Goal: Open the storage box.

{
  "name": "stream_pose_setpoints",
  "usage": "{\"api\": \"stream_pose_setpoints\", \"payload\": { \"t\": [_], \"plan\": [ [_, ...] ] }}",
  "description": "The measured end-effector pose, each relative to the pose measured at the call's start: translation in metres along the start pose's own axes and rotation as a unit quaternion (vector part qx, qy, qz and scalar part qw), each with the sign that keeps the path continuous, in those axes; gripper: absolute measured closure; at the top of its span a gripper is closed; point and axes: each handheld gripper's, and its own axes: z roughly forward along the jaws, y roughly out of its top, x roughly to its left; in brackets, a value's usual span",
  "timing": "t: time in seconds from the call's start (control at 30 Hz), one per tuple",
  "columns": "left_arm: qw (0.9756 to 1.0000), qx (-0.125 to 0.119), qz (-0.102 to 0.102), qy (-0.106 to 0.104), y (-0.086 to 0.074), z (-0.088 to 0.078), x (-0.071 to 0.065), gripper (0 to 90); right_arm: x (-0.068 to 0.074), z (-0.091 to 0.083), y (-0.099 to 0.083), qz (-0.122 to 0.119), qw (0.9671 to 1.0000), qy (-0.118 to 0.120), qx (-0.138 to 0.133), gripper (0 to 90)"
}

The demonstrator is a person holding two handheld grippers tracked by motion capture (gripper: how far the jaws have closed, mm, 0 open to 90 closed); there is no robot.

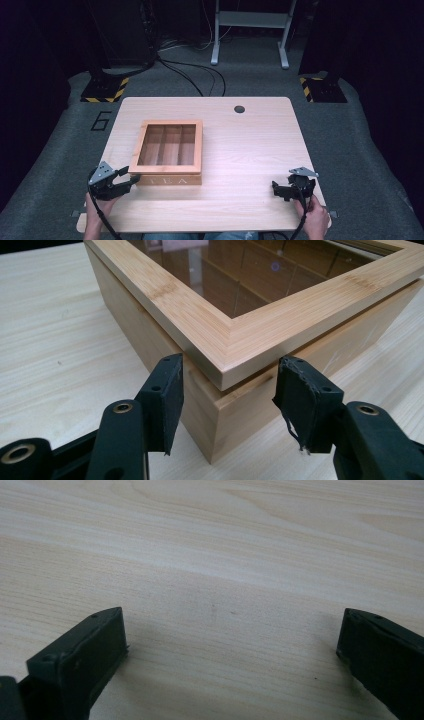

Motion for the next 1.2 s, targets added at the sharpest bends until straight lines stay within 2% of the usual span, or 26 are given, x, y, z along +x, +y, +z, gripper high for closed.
{"api": "stream_pose_setpoints", "payload": {
  "t": [0.03, 0.2, 0.33, 0.47, 0.77, 0.9, 1.13, 1.17, 1.2],
  "plan": [
    [1.0000, -0.001, 0.005, 0.000, 0.001, -0.001, 0.001, 44.2, 0.000, 0.000, 0.000, 0.000, 1.0000, 0.000, 0.000, 0.0],
    [0.9999, -0.013, -0.003, 0.000, 0.005, -0.003, 0.001, 41.4, 0.000, 0.000, 0.000, 0.000, 1.0000, 0.000, 0.000, 0.0],
    [0.9998, -0.017, 0.002, 0.004, 0.009, -0.004, 0.003, 37.2, 0.000, 0.000, 0.000, 0.002, 1.0000, -0.002, -0.002, 0.0],
    [0.9995, -0.032, -0.005, -0.002, 0.012, -0.005, 0.005, 35.6, 0.000, 0.000, 0.000, -0.001, 1.0000, 0.000, 0.000, 0.0],
    [0.9994, -0.030, 0.013, 0.009, 0.020, 0.000, 0.002, 35.8, 0.001, 0.000, 0.000, 0.005, 1.0000, -0.002, -0.002, 0.0],
    [0.9991, -0.037, 0.012, 0.016, 0.024, 0.003, 0.001, 36.3, 0.000, 0.000, 0.000, -0.001, 1.0000, 0.000, 0.001, 0.0],
    [0.9988, -0.039, 0.020, 0.021, 0.027, 0.002, 0.002, 37.6, 0.000, 0.000, 0.000, -0.001, 1.0000, -0.001, 0.000, 0.0],
    [0.9987, -0.039, 0.022, 0.025, 0.028, 0.002, 0.002, 38.2, 0.001, 0.001, 0.000, 0.007, 1.0000, -0.004, -0.004, 0.0],
    [0.9987, -0.037, 0.021, 0.028, 0.029, 0.002, 0.002, 39.9, 0.001, 0.001, 0.000, 0.004, 1.0000, -0.003, -0.003, 0.0]
  ]
}}
